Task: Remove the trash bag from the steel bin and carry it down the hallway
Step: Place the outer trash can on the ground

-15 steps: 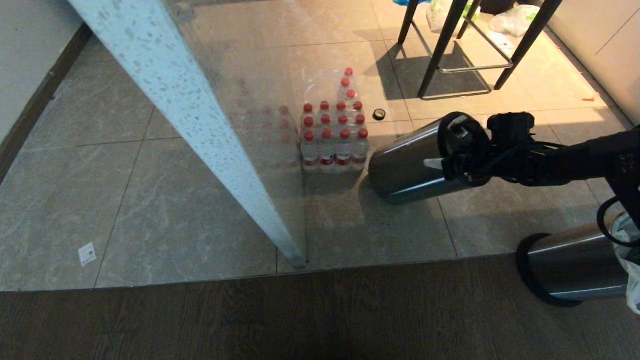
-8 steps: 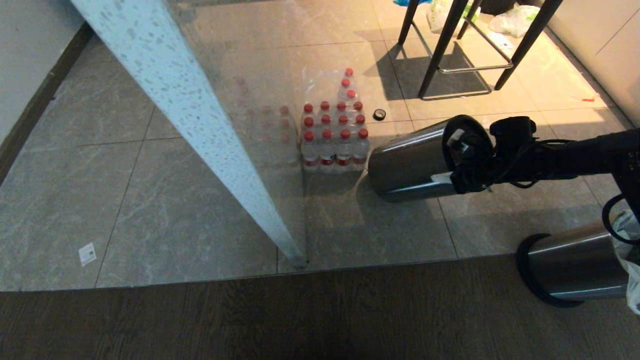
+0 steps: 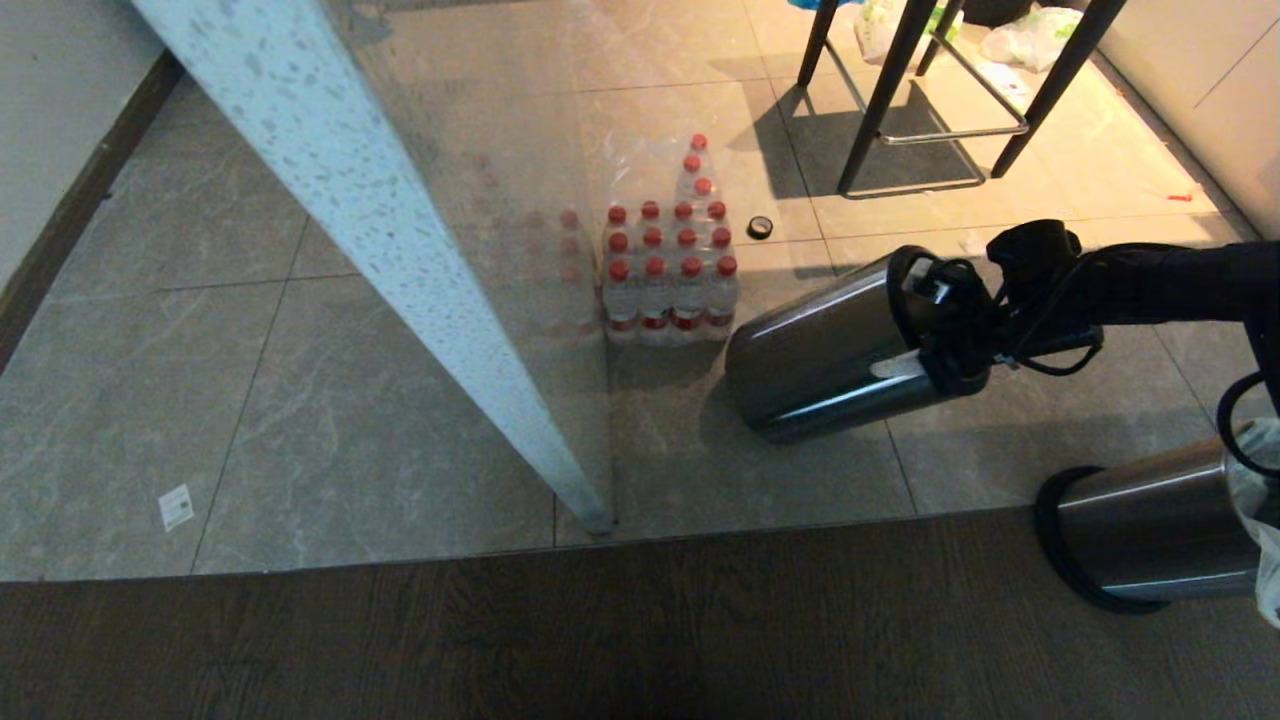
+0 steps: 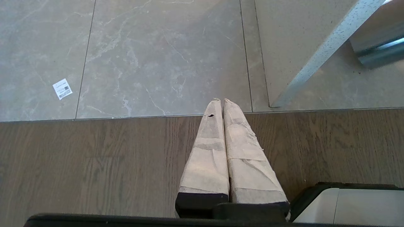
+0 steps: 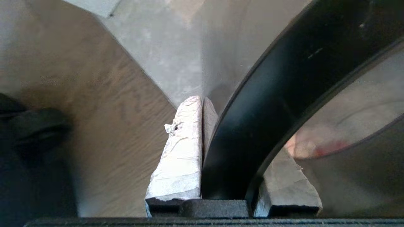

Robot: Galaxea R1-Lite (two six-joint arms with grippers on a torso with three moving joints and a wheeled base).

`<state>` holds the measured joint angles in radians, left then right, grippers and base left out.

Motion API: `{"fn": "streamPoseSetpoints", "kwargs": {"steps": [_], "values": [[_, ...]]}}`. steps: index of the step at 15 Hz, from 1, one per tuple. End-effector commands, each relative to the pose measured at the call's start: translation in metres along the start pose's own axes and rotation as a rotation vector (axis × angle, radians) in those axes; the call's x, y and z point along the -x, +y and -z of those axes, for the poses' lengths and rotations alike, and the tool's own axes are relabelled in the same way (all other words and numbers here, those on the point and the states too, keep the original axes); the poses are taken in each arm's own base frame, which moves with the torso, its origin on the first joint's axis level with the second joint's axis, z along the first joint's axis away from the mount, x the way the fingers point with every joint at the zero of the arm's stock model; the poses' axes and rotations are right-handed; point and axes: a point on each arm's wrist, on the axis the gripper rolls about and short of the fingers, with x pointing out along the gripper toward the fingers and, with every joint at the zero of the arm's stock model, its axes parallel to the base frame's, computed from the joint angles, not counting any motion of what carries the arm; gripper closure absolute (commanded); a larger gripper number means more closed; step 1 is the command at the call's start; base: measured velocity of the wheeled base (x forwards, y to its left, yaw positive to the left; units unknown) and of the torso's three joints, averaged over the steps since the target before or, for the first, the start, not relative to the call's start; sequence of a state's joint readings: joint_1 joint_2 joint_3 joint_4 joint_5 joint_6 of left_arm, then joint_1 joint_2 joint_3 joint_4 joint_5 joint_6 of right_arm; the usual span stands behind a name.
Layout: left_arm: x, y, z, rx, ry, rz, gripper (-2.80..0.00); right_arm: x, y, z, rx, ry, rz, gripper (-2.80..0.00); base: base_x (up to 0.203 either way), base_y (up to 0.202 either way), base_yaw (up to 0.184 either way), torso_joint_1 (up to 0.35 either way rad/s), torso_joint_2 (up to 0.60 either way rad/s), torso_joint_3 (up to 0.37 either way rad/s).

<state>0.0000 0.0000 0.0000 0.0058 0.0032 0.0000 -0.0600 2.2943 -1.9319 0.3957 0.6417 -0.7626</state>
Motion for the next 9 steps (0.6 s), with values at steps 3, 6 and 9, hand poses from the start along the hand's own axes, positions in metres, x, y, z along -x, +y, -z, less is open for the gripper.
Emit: {"fn": "streamPoseSetpoints", "kwargs": {"steps": [3, 6, 9], "values": [[0.000, 0.000, 0.000, 0.000, 0.000, -0.001, 0.00, 0.035, -0.010, -0.013, 0.095, -0.063, 0.052, 0.00, 0.000, 0.000, 0.000, 0.000, 0.00, 0.000], [0.000, 0.000, 0.000, 0.000, 0.000, 0.000, 0.00, 0.040, -0.008, -0.012, 0.231, -0.039, 0.049, 0.00, 0.000, 0.000, 0.000, 0.000, 0.00, 0.000], [0.000, 0.000, 0.000, 0.000, 0.000, -0.001, 0.00, 0.038, -0.004, -0.004, 0.396, 0.026, 0.010, 0.00, 0.000, 0.000, 0.000, 0.000, 0.00, 0.000]]}}
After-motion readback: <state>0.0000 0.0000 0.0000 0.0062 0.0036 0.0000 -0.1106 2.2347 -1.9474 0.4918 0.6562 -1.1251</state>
